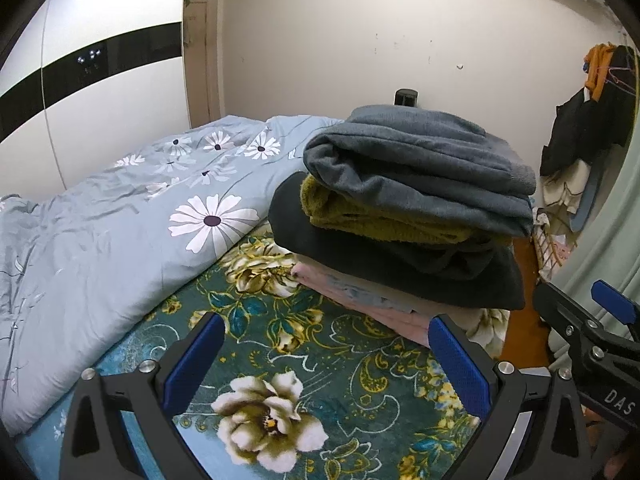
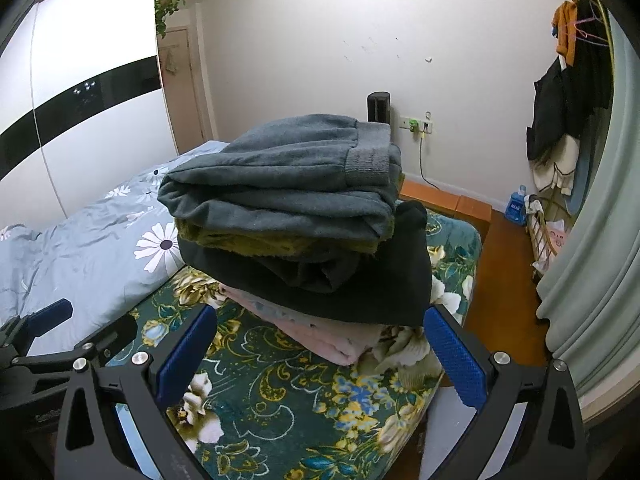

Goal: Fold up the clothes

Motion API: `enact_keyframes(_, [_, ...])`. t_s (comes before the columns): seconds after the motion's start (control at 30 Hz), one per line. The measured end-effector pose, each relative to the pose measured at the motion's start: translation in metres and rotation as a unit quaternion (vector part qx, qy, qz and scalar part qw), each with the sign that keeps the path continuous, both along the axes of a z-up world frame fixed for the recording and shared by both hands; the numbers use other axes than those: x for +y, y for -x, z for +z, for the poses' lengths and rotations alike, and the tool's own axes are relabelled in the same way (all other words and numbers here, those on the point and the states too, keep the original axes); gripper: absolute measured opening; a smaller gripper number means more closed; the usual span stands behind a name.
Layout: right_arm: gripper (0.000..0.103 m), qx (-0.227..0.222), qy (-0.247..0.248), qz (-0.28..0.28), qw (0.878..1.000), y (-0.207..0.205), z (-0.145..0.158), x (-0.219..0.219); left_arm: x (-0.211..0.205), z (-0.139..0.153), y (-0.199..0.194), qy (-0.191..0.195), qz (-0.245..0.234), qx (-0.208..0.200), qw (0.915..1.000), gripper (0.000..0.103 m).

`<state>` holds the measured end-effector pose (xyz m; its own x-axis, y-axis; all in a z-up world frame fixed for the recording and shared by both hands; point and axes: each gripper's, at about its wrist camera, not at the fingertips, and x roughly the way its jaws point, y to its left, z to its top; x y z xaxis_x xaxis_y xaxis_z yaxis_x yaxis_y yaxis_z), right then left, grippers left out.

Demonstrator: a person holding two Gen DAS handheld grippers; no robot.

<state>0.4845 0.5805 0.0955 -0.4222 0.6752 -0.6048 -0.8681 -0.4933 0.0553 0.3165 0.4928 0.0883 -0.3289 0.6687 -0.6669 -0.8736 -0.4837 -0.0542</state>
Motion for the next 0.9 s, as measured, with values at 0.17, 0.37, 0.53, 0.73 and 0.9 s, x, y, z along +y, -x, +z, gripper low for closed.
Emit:
enact_keyframes(0.17, [0.103,-0.001,0.007,-0.001,1.000,-0.001,-0.004,0.006,0.008,-0.003,-0.002,0.006,0.003,-0.004,1.0000,0.103])
enact_keyframes(0.37, [0.103,0.000,0.009,-0.003,1.000,-0.003,-0.004,0.008,0.014,-0.004,-0.003,0.009,0.002,-0.008,0.9999,0.103])
enact_keyframes(0.53, [0.103,0.000,0.008,-0.006,1.000,-0.004,-0.001,0.010,0.017,-0.002,-0.004,0.009,0.001,-0.007,0.9999,0.103])
enact_keyframes(0.73, [0.103,-0.004,0.006,-0.005,1.000,-0.005,0.003,0.011,0.018,0.001,-0.006,0.006,0.000,-0.006,1.0000,0.103])
enact_keyframes(0.9, [0.103,-0.005,0.005,-0.007,1.000,-0.008,0.006,0.010,0.019,0.003,-0.009,0.006,-0.004,-0.006,1.0000,0.103])
